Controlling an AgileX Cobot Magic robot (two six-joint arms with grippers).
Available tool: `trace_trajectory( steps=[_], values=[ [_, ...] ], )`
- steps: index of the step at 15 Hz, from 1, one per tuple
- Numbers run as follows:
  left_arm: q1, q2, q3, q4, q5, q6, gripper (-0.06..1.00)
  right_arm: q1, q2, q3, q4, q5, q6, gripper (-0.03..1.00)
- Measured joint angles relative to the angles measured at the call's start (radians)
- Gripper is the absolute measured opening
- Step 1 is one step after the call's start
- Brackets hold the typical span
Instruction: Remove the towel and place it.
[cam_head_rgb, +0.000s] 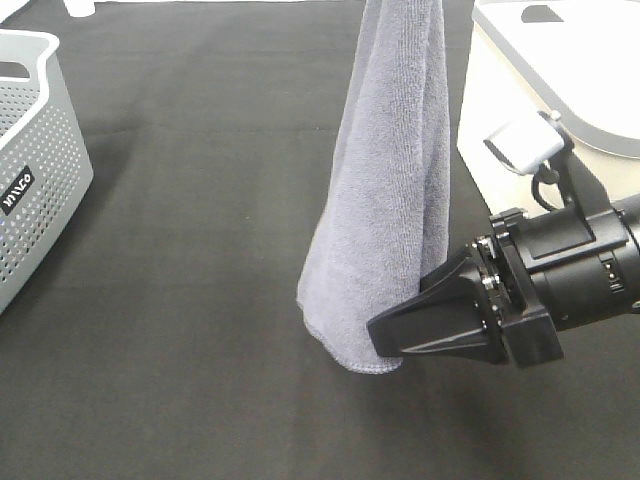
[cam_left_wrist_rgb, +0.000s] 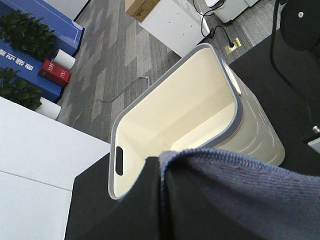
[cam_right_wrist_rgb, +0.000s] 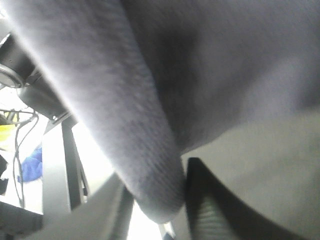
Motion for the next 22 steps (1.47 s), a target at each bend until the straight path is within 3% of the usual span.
trace_trajectory(
  steps=[4, 5, 6, 9, 10, 12, 13, 14, 16, 19, 22],
  values=[
    [0.0, 0.0, 0.0, 0.037, 0.017, -0.045, 0.0, 0.0, -0.005, 0.0, -0.036, -0.001, 0.097, 0.11],
    [0.0, 0.002, 0.0, 0.118, 0.04, -0.139, 0.0, 0.0, -0.033, 0.0, -0.079, -0.001, 0.181, 0.02],
    [0.0, 0.01, 0.0, 0.192, 0.06, -0.22, 0.0, 0.0, -0.066, -0.005, -0.127, -0.001, 0.257, 0.0],
    [0.0, 0.039, 0.0, 0.421, 0.135, -0.429, 0.0, 0.0, -0.16, -0.085, -0.35, -0.006, 0.52, 0.0],
    [0.0, 0.041, 0.0, 0.451, 0.14, -0.47, 0.0, 0.0, -0.186, -0.123, -0.446, 0.0, 0.619, 0.0],
    [0.0, 0.041, 0.0, 0.603, 0.149, -0.737, 0.0, 0.0, -0.215, -0.23, -0.663, 0.066, 0.822, 0.0],
    [0.0, 0.041, 0.0, 0.641, 0.154, -0.81, 0.0, 0.0, -0.218, -0.284, -0.737, 0.119, 0.904, 0.0],
    [0.0, 0.041, 0.0, 0.745, 0.178, -1.016, 0.0, 0.0, -0.218, -0.337, -0.786, 0.18, 0.95, 0.0],
    [0.0, 0.041, 0.0, 0.832, 0.231, -1.194, 0.0, 0.0, -0.218, -0.441, -0.823, 0.238, 0.985, 0.0],
    [0.0, 0.041, 0.0, 0.834, 0.3, -1.217, 0.0, 0.0, -0.215, -0.602, -0.9, 0.25, 0.987, 0.0],
    [0.0, 0.009, -0.019, 0.875, 0.29, -1.276, 0.0, 0.0, -0.195, -0.774, -1.086, 0.251, 0.999, 0.0]
  ],
)
